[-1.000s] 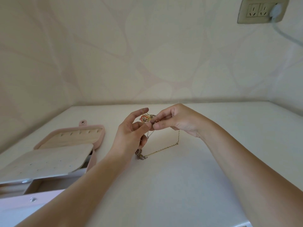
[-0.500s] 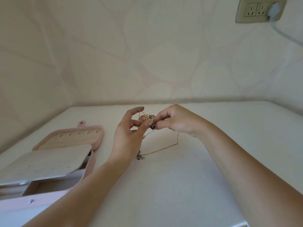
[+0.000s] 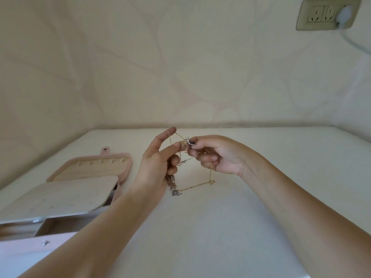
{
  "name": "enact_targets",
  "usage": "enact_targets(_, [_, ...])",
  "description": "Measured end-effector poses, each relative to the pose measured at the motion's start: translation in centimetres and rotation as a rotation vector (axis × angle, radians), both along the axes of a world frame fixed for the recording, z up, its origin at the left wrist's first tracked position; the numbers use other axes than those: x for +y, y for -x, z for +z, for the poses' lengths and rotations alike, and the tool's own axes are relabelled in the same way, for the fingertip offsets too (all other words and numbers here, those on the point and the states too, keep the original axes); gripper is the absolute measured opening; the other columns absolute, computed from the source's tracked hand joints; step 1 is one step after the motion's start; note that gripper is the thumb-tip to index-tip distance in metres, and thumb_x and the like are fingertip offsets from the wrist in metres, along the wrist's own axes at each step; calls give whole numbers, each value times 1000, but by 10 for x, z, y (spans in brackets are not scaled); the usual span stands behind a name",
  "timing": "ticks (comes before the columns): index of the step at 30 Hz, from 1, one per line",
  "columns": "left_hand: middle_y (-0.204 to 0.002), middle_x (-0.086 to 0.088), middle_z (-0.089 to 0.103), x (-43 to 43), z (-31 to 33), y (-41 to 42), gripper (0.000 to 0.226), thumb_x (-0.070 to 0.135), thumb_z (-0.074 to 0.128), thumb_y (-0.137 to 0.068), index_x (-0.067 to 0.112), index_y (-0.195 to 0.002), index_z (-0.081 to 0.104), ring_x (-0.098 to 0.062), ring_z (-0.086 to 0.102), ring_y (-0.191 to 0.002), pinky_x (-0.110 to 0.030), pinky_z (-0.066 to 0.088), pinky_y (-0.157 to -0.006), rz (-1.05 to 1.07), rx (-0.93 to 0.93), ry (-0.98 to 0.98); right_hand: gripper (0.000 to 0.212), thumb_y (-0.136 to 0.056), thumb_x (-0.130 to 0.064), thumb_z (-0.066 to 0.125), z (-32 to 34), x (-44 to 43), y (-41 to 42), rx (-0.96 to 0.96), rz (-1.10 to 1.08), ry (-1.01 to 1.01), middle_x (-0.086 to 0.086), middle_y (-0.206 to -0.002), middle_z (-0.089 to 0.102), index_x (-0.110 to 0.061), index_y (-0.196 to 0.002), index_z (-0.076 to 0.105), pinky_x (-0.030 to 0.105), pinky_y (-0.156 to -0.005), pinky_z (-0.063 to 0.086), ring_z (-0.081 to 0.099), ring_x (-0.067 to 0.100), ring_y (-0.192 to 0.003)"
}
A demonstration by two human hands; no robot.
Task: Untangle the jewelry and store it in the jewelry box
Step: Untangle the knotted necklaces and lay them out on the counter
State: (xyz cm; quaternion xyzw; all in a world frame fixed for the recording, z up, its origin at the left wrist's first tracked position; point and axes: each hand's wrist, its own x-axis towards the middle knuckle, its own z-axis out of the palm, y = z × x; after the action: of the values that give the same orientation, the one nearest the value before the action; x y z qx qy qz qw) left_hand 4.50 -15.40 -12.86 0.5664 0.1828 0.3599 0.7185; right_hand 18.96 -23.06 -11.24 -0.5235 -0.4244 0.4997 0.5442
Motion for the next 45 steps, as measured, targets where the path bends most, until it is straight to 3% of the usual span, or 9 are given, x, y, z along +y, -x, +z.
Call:
enact_targets(3, [-65, 8, 58, -1, 1, 0, 34, 5, 49, -94, 28, -116, 58, -6, 40, -48, -16, 27, -40, -21, -35, 40, 1, -84, -16, 57, -1, 0, 4, -5, 39, -16, -9, -53, 42, -15, -84, 56, 15, -38, 14, 21, 2, -38])
enact_targets(6, [-66, 7, 55, 1, 2, 0, 35, 4, 45, -94, 26, -119, 56, -6, 36, -47, -16, 25, -39, -50, -55, 53, 22, -76, -27, 64, -4, 3, 5, -45, -18, -19, -10, -47, 36, -14, -92, 58, 15, -37, 14, 20, 2, -37])
enact_targets(15, [-54, 6, 40, 2, 2, 1, 37, 6, 41, -97, 30, -119, 57, -7, 24, -45, -15, 21, -37, -145, -19, -21, 31, -91, -25, 57, 0, 0, 3, -133, -124, -82, -5, -40, 36, -23, -62, 69, 22, -43, 10, 18, 7, -34])
enact_targets(22, [-55, 3, 46, 5, 2, 3, 38, 5, 39, -97, 28, -121, 56, -8, 33, -43, -16, 27, -39, -144, -20, -14, 13, -87, -23, 62, 7, -6, 4, -315, -122, -67, -3, -43, 37, -14, -88, 71, 24, -45, 11, 25, 5, -37])
enact_targets(29, [-59, 1, 57, 5, -1, 3, 37, 8, 50, -94, 28, -125, 52, -8, 40, -42, -16, 30, -38, -80, 8, -32, 21, -93, -13, 52, 6, -6, -4, -219, -86, -127, -1, -73, 66, -12, -77, 65, 15, -48, 36, 51, 9, -55])
enact_targets(33, [-52, 2, 48, 4, -1, 4, 48, 13, 55, -91, 37, -132, 47, -5, 30, -36, -15, 26, -35, -126, 35, -40, 22, -95, -11, 49, 6, -4, -6, -181, -88, -116, 2, -94, 70, -12, -75, 58, 21, -67, 46, 64, 14, -81])
enact_targets(37, [-46, 4, 42, 3, 0, 4, 57, 15, 59, -88, 38, -136, 42, -5, 26, -34, -14, 23, -33, -150, 43, -26, 22, -95, -7, 46, 7, -3, -7, -9, -149, -176, 11, -86, 68, -7, -75, 56, 25, -70, 53, 66, 22, -77])
enact_targets(40, [-46, 3, 41, 3, -2, 4, 56, 11, 58, -89, 37, -136, 43, -6, 26, -34, -15, 23, -33, -158, 49, -15, 23, -95, -6, 45, 8, -2, -8, 29, -258, -155, 3, -61, 51, -6, -75, 56, 19, -49, 43, 41, 11, -46])
enact_targets(45, [-47, 2, 40, 5, -4, 5, 50, 9, 53, -93, 36, -135, 46, -7, 27, -35, -17, 23, -35, -152, 92, -70, 18, -93, -14, 54, 7, -7, -21, -207, -374, -73, -7, -52, 37, -8, -80, 65, 17, -39, 17, 26, 5, -42])
